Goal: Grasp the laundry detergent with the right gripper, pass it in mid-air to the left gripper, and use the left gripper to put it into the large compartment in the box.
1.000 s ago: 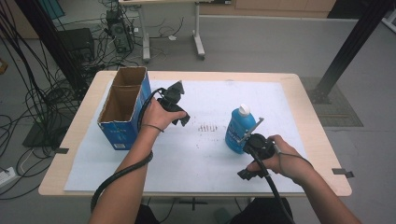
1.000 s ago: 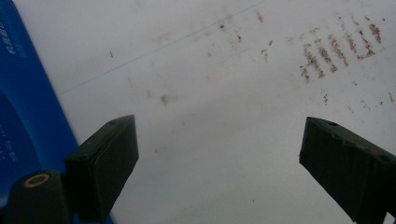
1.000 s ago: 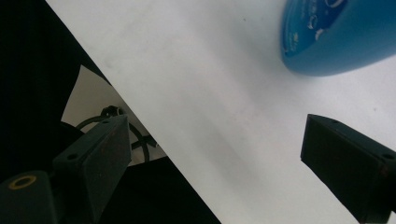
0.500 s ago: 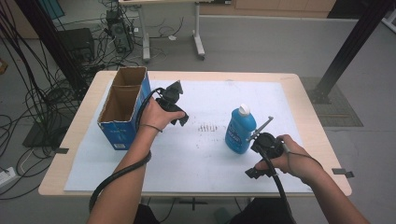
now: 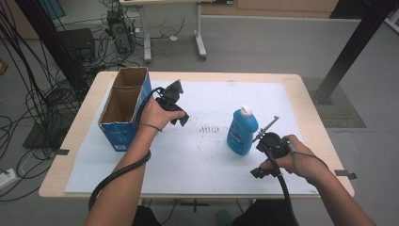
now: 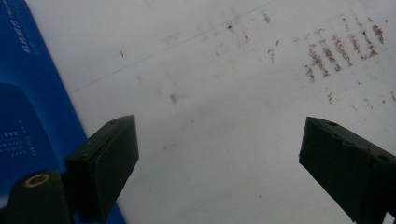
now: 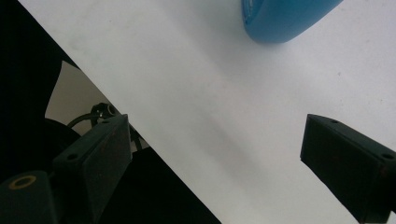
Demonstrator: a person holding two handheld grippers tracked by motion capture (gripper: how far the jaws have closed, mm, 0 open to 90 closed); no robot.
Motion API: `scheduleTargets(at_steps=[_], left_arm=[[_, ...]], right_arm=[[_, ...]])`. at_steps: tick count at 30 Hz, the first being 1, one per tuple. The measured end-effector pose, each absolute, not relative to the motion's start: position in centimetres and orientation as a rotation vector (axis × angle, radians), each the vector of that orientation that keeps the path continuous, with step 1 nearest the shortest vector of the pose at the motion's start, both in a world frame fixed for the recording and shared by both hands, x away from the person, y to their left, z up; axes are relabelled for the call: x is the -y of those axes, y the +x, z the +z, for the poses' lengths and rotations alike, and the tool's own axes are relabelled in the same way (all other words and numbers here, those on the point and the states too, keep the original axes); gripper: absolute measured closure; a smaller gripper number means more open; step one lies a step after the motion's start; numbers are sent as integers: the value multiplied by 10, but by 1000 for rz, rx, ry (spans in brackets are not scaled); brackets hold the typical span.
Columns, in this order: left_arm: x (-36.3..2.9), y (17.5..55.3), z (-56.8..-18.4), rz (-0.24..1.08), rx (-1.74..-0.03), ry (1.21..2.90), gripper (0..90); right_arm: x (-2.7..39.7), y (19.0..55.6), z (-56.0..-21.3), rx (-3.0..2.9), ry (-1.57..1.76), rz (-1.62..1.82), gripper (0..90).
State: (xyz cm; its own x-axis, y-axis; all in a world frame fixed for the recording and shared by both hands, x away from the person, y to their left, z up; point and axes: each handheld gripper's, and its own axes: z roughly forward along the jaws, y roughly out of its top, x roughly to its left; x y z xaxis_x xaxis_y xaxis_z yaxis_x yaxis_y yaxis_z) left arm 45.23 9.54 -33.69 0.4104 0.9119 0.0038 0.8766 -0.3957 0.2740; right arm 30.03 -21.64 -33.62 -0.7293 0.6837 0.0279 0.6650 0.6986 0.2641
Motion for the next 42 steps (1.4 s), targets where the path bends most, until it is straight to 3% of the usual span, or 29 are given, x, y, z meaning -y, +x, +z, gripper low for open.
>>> scheduleTargets(at_steps=[42], left_arm=[[-96, 453, -346, 192, -1577, 2444, 120]], right_arm=[[244, 312, -359, -2774, 1256, 354, 87]])
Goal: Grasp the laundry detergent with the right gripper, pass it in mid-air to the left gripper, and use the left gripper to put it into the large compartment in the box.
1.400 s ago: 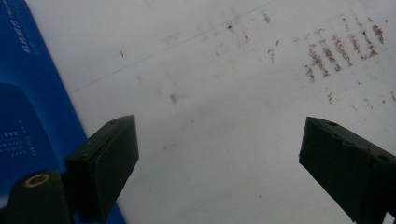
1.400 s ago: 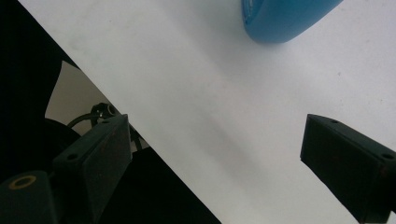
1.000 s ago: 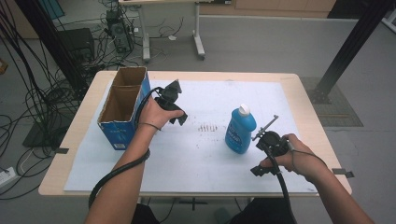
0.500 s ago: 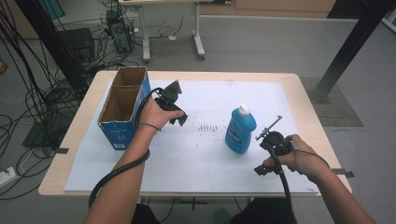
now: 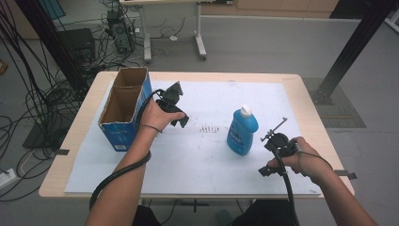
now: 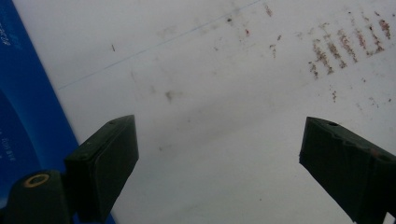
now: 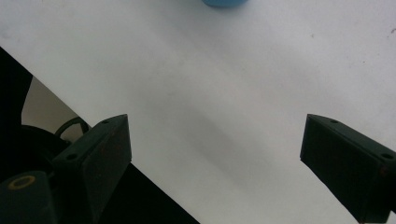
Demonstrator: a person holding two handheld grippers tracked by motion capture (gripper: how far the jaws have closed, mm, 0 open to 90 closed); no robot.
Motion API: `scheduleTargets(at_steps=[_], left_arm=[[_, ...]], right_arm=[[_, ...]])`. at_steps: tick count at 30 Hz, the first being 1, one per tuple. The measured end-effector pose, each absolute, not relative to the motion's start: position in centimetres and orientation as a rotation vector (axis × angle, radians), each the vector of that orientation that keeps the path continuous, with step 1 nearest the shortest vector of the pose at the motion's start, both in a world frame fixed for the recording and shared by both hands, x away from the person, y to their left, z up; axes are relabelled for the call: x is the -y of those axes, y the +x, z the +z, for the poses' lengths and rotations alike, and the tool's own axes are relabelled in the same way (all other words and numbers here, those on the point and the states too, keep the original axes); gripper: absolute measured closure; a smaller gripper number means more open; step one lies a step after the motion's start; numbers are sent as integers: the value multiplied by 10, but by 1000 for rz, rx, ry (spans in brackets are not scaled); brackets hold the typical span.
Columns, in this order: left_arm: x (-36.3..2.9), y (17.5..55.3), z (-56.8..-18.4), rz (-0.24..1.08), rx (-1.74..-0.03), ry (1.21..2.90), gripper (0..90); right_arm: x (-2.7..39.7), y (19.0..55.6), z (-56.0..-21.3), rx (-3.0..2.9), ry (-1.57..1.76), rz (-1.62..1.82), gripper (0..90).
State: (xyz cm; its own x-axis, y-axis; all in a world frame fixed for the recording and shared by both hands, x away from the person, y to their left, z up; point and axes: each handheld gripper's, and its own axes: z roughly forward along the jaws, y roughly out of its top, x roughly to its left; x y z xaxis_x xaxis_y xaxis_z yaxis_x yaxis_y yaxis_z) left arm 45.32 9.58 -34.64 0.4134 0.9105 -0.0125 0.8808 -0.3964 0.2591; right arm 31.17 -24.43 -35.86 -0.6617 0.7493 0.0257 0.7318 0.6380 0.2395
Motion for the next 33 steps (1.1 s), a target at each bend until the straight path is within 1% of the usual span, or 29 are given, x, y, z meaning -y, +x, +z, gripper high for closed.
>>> scheduleTargets(at_steps=[21, 33], left_arm=[[-95, 451, -344, 180, -1566, 2436, 120], [-96, 452, -342, 181, -1567, 2432, 119]], right_arm=[[244, 308, -380, -2710, 1275, 506, 87], [245, 305, -388, -2599, 1242, 677, 88]])
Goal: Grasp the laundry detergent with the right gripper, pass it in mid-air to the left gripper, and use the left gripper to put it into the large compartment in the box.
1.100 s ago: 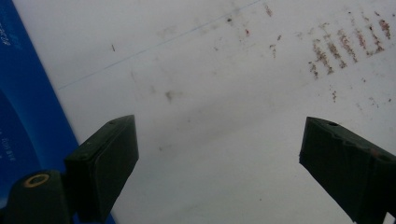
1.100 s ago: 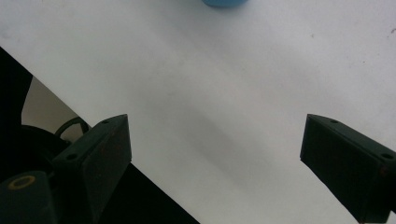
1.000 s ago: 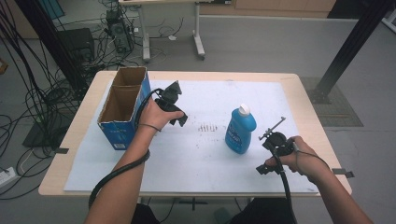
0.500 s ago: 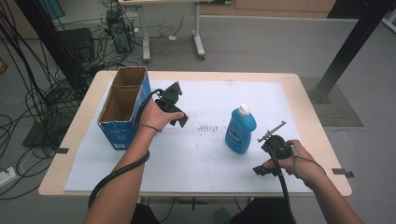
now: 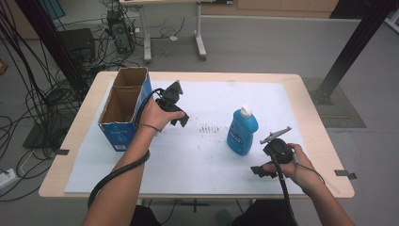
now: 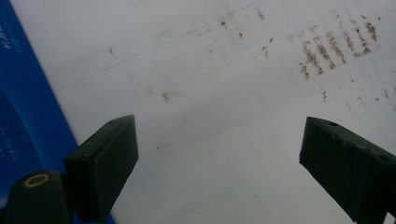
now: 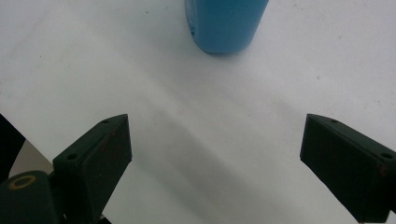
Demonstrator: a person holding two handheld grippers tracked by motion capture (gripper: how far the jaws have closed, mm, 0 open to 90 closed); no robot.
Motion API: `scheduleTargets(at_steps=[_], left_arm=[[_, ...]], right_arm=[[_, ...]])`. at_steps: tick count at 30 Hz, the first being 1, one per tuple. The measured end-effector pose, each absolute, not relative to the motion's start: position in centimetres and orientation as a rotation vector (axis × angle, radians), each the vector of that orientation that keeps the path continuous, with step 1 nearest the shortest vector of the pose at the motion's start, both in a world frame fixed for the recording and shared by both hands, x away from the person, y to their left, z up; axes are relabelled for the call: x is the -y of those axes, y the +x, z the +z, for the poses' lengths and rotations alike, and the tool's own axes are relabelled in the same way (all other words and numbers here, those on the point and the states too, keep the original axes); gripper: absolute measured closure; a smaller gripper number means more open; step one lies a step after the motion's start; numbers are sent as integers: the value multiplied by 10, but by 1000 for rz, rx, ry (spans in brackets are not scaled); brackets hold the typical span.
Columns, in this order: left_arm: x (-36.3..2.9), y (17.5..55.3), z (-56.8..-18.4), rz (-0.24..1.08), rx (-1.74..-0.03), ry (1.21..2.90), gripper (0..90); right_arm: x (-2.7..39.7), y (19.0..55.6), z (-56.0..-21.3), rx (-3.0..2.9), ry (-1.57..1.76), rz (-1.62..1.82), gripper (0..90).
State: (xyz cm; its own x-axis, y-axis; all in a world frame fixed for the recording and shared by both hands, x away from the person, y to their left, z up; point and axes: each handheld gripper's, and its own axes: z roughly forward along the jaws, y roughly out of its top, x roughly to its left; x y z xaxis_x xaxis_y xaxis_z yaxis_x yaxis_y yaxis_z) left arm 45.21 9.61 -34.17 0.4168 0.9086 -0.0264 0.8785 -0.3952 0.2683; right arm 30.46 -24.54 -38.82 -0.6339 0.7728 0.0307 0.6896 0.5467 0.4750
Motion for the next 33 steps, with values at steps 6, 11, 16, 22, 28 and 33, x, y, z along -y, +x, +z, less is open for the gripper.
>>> scheduleTargets(at_steps=[6, 11, 16, 22, 28, 33], left_arm=[[-95, 452, -342, 175, -1565, 2435, 119], [-94, 452, -342, 177, -1560, 2438, 119], [-93, 451, -343, 177, -1553, 2444, 119], [-95, 450, -345, 173, -1561, 2442, 118], [-95, 449, -346, 170, -1560, 2436, 118], [-95, 448, -348, 166, -1563, 2440, 118]], right_arm=[[248, 304, -393, -2565, 1247, 745, 88], [248, 302, -399, -2534, 1232, 814, 82], [248, 301, -404, -2493, 1225, 865, 77], [250, 300, -413, -2450, 1196, 929, 76], [250, 299, -420, -2382, 1158, 995, 75], [250, 299, -425, -2335, 1142, 1064, 72]])
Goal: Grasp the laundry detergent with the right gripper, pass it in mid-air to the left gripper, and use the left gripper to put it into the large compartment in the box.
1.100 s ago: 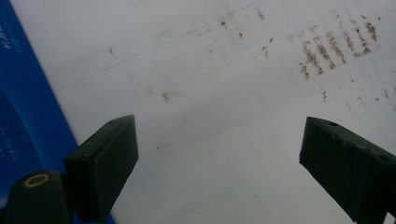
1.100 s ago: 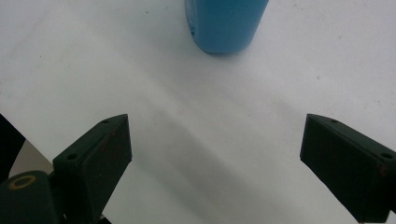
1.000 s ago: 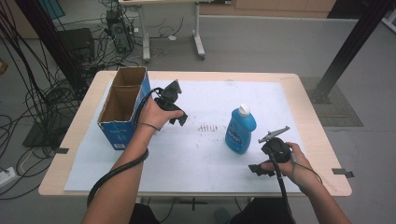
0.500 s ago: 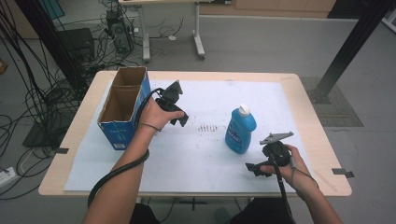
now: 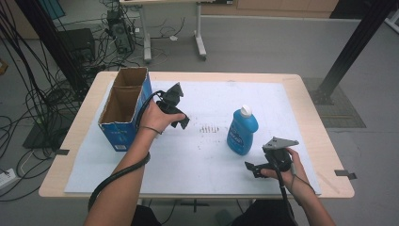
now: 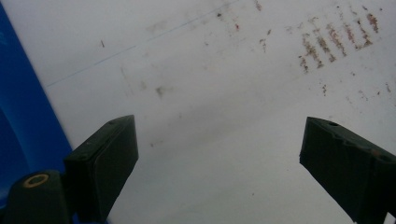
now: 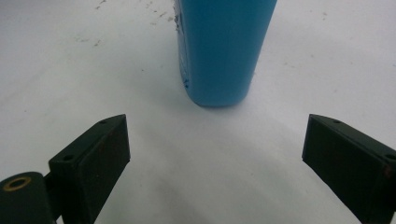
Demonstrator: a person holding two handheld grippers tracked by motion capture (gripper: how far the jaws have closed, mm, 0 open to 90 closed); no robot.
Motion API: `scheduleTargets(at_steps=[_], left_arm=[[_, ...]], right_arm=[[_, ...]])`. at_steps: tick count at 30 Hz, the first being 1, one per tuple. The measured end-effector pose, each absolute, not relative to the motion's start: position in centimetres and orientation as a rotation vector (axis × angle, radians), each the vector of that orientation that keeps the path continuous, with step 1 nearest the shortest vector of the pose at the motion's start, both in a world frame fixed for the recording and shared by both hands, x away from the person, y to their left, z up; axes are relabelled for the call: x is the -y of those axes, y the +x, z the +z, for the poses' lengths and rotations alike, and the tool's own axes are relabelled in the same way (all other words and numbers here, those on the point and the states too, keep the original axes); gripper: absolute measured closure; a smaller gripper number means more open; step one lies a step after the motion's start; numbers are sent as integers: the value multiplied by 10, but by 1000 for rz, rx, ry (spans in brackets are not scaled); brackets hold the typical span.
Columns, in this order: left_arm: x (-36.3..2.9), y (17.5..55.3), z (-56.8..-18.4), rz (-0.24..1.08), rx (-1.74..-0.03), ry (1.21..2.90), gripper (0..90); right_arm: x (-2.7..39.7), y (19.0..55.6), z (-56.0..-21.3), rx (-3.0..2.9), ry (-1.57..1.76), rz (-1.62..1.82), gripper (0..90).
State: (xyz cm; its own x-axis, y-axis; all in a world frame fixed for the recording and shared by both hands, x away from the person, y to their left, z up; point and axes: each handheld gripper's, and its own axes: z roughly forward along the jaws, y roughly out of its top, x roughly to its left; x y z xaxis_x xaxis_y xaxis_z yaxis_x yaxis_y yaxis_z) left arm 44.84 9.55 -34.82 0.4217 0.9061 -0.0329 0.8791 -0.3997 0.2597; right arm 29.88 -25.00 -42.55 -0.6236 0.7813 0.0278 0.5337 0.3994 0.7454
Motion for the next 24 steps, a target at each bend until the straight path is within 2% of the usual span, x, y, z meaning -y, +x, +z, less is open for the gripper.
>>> scheduleTargets(at_steps=[24], left_arm=[[-94, 446, -351, 178, -1569, 2434, 117]], right_arm=[[250, 304, -438, -2126, 1064, 1323, 61]])
